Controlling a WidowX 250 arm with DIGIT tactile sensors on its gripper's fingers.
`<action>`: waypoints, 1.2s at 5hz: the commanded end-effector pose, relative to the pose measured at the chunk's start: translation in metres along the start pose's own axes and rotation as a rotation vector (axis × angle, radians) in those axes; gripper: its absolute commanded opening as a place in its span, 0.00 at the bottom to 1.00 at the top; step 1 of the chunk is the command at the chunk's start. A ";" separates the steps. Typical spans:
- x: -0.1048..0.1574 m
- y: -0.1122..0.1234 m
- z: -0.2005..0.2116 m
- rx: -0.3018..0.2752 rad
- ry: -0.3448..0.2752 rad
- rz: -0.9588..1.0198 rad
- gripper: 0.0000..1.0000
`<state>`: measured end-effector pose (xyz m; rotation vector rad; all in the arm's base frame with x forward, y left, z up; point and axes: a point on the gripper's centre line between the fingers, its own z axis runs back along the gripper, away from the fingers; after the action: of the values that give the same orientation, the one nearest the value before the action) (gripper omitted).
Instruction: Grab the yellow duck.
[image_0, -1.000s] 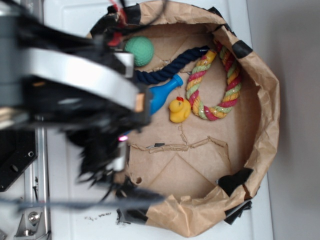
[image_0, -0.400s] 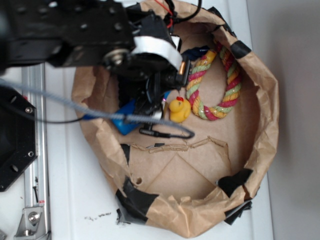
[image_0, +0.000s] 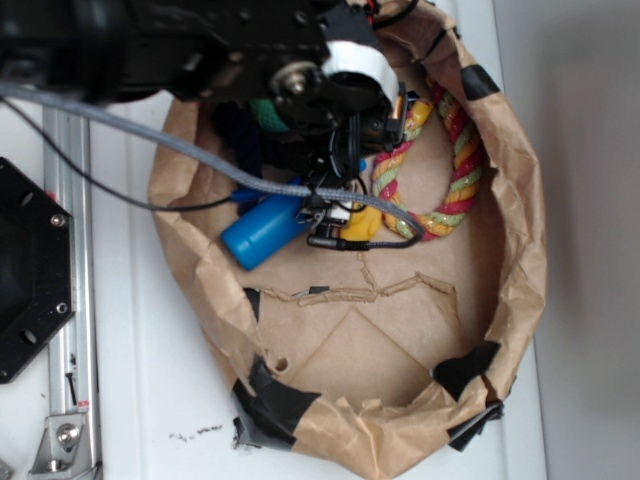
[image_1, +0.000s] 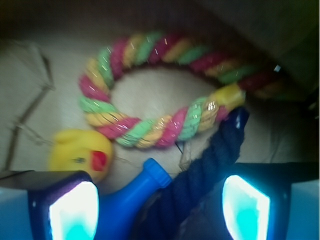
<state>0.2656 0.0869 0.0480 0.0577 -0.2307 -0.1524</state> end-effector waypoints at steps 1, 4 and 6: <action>0.020 -0.021 -0.003 -0.035 -0.048 -0.026 1.00; 0.032 -0.069 -0.027 -0.089 -0.023 -0.035 1.00; 0.042 -0.064 0.004 -0.103 -0.014 0.041 1.00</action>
<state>0.2816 0.0162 0.0357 -0.0654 -0.1592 -0.1262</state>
